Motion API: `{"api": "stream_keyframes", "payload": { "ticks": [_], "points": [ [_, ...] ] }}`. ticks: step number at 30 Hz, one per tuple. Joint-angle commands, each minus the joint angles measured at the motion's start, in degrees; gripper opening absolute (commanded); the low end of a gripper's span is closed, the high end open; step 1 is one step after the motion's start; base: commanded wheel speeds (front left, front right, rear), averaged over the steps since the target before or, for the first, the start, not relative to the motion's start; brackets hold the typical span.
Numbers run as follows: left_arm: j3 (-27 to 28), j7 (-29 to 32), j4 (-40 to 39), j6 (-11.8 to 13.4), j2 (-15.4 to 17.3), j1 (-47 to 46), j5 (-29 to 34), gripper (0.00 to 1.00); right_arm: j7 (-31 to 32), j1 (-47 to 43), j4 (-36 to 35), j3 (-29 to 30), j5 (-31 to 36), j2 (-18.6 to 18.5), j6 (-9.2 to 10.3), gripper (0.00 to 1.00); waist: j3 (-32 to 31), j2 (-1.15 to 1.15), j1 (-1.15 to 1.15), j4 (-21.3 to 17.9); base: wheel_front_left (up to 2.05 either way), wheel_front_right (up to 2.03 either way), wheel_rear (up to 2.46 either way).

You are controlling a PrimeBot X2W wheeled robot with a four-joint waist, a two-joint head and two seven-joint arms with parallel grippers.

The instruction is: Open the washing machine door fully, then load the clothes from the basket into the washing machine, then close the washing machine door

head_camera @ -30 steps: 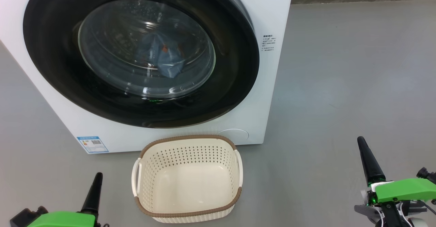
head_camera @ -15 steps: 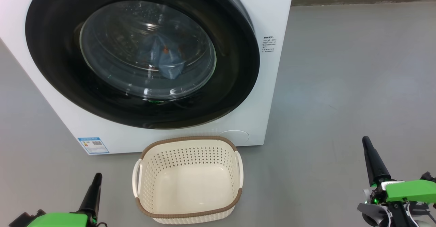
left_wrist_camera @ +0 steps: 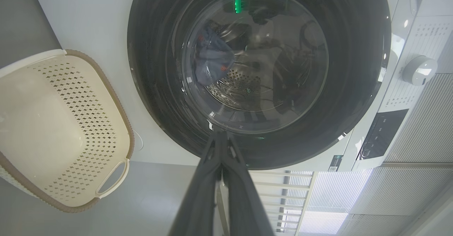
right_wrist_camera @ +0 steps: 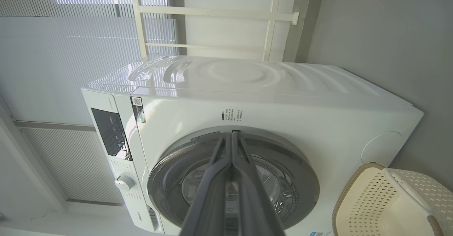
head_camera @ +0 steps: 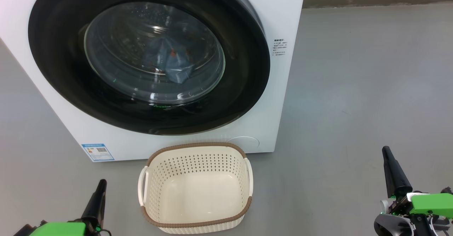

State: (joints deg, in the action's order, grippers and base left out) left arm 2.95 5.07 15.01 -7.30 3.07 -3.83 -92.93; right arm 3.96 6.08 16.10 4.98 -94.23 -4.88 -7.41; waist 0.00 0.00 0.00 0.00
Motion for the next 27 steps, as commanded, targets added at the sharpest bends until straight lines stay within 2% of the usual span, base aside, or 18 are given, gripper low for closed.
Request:
{"api": "stream_keyframes", "payload": {
  "ticks": [1, 27],
  "points": [
    [2.1, 0.2, -0.9, 0.1, 0.9, -2.6, -0.5, 0.0, 0.3, 0.4, -1.8, -1.3, -0.3, -0.1, -0.08, 0.0, 0.0, 0.0, 0.0, 0.0, 0.0, 0.0, 0.0],
    [2.3, 0.4, -0.9, 0.0, 0.8, -2.7, -0.3, 0.0, 0.4, 0.4, -1.8, -1.1, -0.2, 0.1, -0.08, 0.0, 0.0, 0.0, 0.0, 0.0, 0.0, 0.0, 0.0]
  ]
}}
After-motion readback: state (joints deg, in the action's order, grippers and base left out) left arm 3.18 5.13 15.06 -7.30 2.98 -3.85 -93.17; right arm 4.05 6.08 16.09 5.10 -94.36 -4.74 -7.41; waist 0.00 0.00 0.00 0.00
